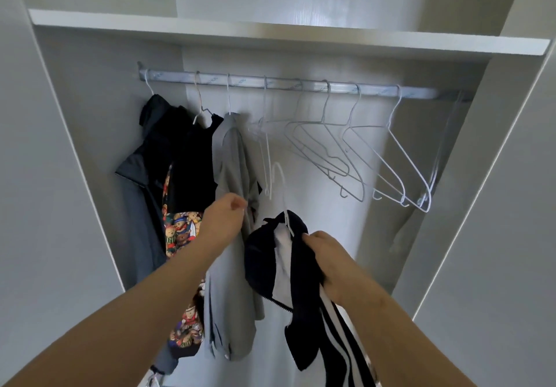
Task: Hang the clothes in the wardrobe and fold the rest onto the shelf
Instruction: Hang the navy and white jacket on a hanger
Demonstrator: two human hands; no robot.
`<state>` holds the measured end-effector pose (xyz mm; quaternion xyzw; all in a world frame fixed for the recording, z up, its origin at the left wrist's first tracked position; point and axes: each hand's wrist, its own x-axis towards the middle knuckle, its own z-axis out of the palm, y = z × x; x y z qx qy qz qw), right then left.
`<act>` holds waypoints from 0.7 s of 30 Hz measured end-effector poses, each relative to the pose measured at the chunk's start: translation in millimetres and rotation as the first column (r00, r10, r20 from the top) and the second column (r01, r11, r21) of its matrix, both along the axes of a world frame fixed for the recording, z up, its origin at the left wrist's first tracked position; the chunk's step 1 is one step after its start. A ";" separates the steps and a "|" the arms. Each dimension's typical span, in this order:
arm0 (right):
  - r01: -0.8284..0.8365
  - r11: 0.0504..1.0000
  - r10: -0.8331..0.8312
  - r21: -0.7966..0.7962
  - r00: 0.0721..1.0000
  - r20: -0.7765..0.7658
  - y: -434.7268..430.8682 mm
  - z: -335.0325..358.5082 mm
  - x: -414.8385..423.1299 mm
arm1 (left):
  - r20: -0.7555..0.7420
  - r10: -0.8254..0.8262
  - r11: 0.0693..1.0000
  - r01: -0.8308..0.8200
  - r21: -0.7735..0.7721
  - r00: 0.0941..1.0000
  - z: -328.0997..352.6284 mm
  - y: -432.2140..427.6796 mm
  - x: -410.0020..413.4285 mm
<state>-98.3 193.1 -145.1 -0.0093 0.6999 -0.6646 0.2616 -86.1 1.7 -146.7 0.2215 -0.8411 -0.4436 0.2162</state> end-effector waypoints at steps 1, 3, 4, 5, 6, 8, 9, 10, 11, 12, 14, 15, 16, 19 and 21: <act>-0.005 1.000 0.005 -0.013 1.000 -0.009 -10.7 3.0 -4.4 | -0.013 0.015 1.000 -0.015 -0.012 1.000 3.1 -9.7 -5.3; -0.014 1.000 0.014 -0.022 0.999 -0.036 -30.8 8.8 -14.2 | -0.034 0.035 0.998 -0.037 -0.049 0.999 9.2 -26.7 -17.3; -0.022 1.000 0.021 -0.022 0.999 -0.048 -37.9 11.3 -17.0 | -0.039 0.036 0.997 -0.039 -0.071 0.999 12.1 -32.4 -21.2; -0.030 0.999 0.028 -0.026 0.998 -0.060 -48.7 14.6 -23.3 | -0.046 0.035 0.994 -0.040 -0.105 0.998 16.4 -42.4 -29.9; -0.032 0.999 0.029 -0.033 0.997 -0.071 -59.0 17.4 -30.1 | -0.047 0.031 0.988 -0.037 -0.147 0.998 20.7 -52.5 -39.4; -0.018 0.999 0.015 -0.032 0.996 -0.089 -78.0 22.9 -45.0 | -0.025 0.018 0.969 -0.024 -0.244 1.000 29.8 -70.4 -62.5; -0.006 1.000 0.004 -0.028 0.996 -0.093 -85.7 24.3 -51.5 | -0.009 0.012 0.958 -0.014 -0.288 1.000 33.5 -76.5 -73.1; 0.007 1.000 -0.009 -0.019 0.995 -0.102 -95.0 26.0 -59.4 | 0.003 0.004 0.946 -0.003 -0.323 1.000 37.4 -83.3 -85.3; 0.023 1.000 -0.024 -0.009 0.993 -0.113 -104.0 27.7 -68.2 | 0.017 -0.011 0.935 0.016 -0.354 1.000 41.8 -89.4 -97.2; 0.040 0.999 -0.040 0.004 0.992 -0.121 -109.1 29.2 -74.1 | 0.039 -0.030 0.922 0.042 -0.384 0.999 45.5 -91.6 -105.3; 0.068 0.998 -0.065 0.017 0.988 -0.137 -125.7 34.7 -88.8 | 0.076 -0.060 0.898 0.087 -0.432 0.995 53.6 -104.1 -123.0; 0.078 0.997 -0.075 0.019 0.987 -0.144 -131.8 38.1 -94.3 | 0.095 -0.063 0.889 0.099 -0.448 0.993 57.5 -108.9 -129.0; 0.086 0.996 -0.083 0.017 0.985 -0.151 -139.1 42.7 -100.3 | 0.110 -0.059 0.882 0.104 -0.459 0.992 61.5 -116.0 -135.7; 0.111 0.994 -0.107 0.014 0.978 -0.178 -161.1 55.4 -121.3 | 0.174 -0.055 0.866 0.134 -0.481 0.983 69.4 -137.7 -154.4; 0.124 0.992 -0.117 0.024 0.974 -0.194 -174.0 63.2 -134.9 | 0.230 -0.065 0.850 0.175 -0.496 0.971 70.5 -150.8 -164.4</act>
